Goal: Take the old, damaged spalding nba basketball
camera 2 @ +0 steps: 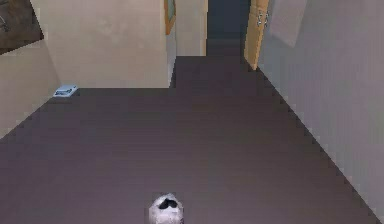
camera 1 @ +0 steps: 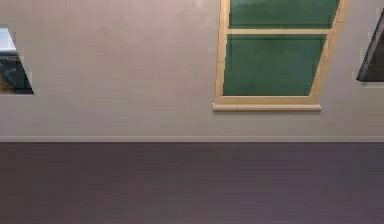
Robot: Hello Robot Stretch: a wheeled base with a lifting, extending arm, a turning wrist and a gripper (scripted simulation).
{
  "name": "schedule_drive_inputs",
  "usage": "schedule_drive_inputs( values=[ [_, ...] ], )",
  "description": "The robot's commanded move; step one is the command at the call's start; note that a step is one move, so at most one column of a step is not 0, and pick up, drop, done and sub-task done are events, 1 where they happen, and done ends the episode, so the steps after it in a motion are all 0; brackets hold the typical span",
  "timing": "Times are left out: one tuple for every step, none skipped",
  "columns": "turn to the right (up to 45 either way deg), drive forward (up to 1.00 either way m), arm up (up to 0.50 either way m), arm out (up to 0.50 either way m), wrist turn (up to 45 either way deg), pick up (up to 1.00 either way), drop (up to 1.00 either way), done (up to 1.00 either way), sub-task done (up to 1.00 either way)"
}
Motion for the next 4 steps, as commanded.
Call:
schedule_drive_inputs(
  values=[
    [0.0,0.00,0.00,0.42,0.0,0.00,0.00,0.00,0.00],
    [0.0,0.00,0.00,0.00,45.0,0.00,0.00,0.00,0.00],
    [0.0,0.00,0.00,0.00,45.0,0.00,0.00,0.00,0.00],
    [0.0,0.00,0.00,0.00,45.0,0.00,0.00,0.00,0.00]
  ],
)
